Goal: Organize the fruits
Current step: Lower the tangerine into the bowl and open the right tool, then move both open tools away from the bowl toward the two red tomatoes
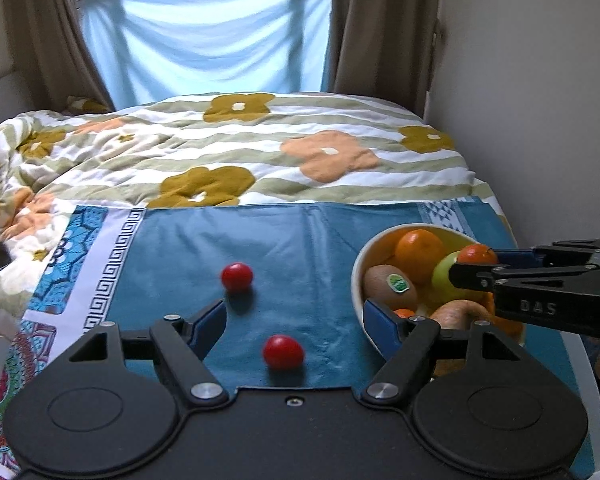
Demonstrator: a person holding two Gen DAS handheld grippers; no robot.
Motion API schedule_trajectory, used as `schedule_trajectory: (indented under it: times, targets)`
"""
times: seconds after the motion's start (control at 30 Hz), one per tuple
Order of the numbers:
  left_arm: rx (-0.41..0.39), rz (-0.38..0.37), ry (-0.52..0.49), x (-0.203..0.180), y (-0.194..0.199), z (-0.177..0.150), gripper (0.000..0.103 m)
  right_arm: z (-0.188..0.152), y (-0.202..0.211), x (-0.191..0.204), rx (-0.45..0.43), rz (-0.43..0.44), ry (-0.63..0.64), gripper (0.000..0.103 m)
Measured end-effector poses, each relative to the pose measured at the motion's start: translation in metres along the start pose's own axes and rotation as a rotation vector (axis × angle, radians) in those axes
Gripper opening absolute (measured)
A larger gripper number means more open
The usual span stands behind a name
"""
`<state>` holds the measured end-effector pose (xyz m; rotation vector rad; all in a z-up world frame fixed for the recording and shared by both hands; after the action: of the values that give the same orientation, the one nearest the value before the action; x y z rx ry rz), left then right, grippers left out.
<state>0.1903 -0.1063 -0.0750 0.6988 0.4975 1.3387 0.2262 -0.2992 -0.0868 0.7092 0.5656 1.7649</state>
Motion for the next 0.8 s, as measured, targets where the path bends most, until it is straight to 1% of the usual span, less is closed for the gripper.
schedule_trajectory:
  times: [0.13, 0.27, 0.4, 0.43, 0.47, 0.5, 0.53, 0.57, 0.8]
  targets:
    - [0.005, 0.017, 0.012, 0.007, 0.001, -0.003, 0.079, 0.0, -0.015, 0.011, 0.006, 0.002, 0.039, 0.052]
    - [0.011, 0.023, 0.023, 0.012, -0.001, -0.006, 0.079, -0.005, -0.026, 0.02, 0.001, -0.027, 0.097, 0.052]
    - [0.017, 0.025, 0.029, 0.015, -0.003, -0.008, 0.079, -0.011, -0.029, 0.024, 0.004, -0.025, 0.111, 0.053]
    - [0.018, 0.025, 0.03, 0.015, -0.003, -0.008, 0.079, -0.011, -0.029, 0.025, -0.002, -0.026, 0.117, 0.054]
    - [0.018, 0.026, 0.03, 0.015, -0.002, -0.008, 0.079, -0.012, -0.028, 0.026, -0.013, -0.027, 0.126, 0.062]
    - [0.019, 0.025, 0.031, 0.015, -0.002, -0.009, 0.079, -0.012, -0.027, 0.027, -0.022, -0.029, 0.135, 0.067]
    - [0.019, 0.026, 0.032, 0.015, -0.002, -0.009, 0.079, -0.013, -0.025, 0.027, -0.031, -0.032, 0.142, 0.074]
    - [0.019, 0.026, 0.033, 0.015, -0.001, -0.009, 0.079, -0.013, -0.024, 0.027, -0.035, -0.038, 0.146, 0.077]
    - [0.006, 0.032, 0.036, 0.017, 0.008, -0.008, 0.08, -0.015, -0.014, 0.022, -0.035, -0.056, 0.118, 0.077]
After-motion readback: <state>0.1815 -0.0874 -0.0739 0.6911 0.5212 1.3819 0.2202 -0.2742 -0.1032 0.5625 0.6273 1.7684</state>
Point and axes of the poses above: each gripper's, at about its wrist camera, not at the fingertips, and y roughly against the way its jaws point, x to its left, z to its top, the point moved 2 cm from there along -y, roughly the way its jaws point, and after that the axes turned 7 degrees about -y, right-handed, at the moved point
